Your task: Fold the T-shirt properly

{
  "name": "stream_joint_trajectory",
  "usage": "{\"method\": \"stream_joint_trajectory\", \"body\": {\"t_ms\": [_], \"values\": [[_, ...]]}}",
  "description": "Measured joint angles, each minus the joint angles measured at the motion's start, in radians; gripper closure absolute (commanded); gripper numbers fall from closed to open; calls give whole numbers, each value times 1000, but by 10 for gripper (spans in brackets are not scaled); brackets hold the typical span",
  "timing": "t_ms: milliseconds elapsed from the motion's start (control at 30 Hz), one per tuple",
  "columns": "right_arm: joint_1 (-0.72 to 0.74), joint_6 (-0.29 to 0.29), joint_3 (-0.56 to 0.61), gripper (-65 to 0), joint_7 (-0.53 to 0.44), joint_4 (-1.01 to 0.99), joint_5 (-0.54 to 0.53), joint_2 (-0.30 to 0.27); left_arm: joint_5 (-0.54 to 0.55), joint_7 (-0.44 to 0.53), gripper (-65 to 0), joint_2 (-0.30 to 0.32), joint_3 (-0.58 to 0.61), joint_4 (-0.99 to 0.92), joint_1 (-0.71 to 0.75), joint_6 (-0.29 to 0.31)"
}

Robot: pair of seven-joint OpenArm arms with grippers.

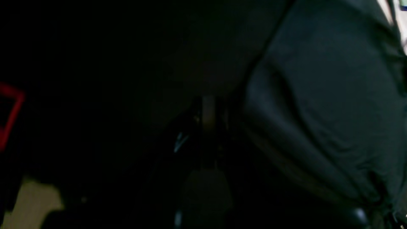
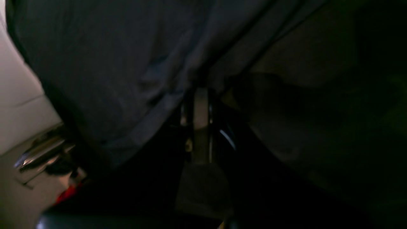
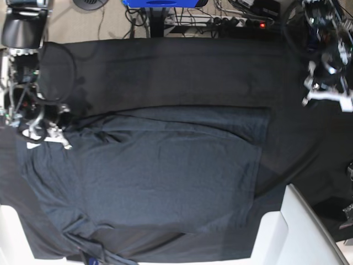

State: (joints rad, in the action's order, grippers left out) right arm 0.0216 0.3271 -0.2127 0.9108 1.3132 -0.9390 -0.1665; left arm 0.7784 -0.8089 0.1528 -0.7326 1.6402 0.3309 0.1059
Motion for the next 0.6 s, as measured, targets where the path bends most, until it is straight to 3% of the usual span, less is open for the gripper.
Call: {"method": "stream_joint_trajectory", "body": {"t_ms": [233,600], "values": [[19,3,1,-3,6,-72,-1,56,5,-1,0,1,-42,1,33,1],[125,6,1,-2,-2,-196,2,53,5,-1,0,18,-38,1,63,3]]}}
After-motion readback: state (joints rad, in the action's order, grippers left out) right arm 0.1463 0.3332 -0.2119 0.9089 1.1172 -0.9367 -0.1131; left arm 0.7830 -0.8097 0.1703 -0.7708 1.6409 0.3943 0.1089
